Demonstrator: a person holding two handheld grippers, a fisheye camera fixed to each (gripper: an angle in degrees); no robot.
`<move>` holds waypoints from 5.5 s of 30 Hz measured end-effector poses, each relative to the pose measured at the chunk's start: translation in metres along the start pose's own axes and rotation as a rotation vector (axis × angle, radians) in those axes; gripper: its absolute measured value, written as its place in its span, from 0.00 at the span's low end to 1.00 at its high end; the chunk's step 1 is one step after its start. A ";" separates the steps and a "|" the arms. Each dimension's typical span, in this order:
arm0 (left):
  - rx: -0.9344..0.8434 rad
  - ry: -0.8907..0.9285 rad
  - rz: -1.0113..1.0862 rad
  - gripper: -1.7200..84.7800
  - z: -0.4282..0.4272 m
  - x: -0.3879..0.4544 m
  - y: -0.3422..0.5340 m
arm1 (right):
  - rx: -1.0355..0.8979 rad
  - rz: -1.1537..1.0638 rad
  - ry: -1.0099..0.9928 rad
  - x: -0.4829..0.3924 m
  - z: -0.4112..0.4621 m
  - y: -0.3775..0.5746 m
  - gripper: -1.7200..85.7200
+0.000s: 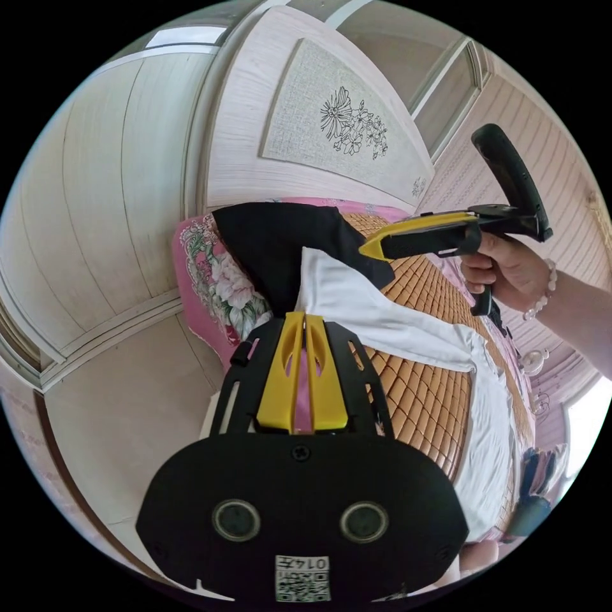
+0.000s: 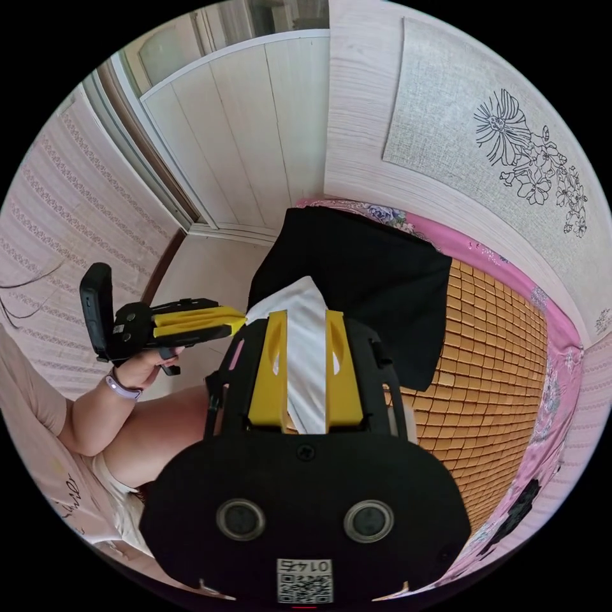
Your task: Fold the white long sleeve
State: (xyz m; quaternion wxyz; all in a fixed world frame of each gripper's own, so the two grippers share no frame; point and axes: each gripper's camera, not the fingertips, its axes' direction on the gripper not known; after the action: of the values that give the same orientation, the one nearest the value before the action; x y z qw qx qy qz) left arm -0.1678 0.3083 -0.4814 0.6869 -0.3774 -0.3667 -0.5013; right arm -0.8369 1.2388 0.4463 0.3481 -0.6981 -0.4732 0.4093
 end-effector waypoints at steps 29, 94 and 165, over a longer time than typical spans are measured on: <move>0.408 0.863 0.775 0.01 -0.129 0.327 0.056 | 0.618 0.602 0.278 -0.052 -0.391 0.459 0.01; -0.684 0.831 1.430 0.08 0.013 0.630 0.325 | 0.076 1.402 -0.044 -0.155 -0.369 0.815 0.06; -0.827 0.562 1.652 0.01 0.015 0.697 0.346 | 0.272 1.181 0.227 -0.273 -0.357 0.763 0.07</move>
State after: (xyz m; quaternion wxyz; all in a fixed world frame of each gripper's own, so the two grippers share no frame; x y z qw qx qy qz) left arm 0.3242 0.1080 0.0882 0.6984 -0.5946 0.3978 -0.0212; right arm -0.2880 0.7091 -0.0029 0.1969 -0.8309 0.0898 0.5126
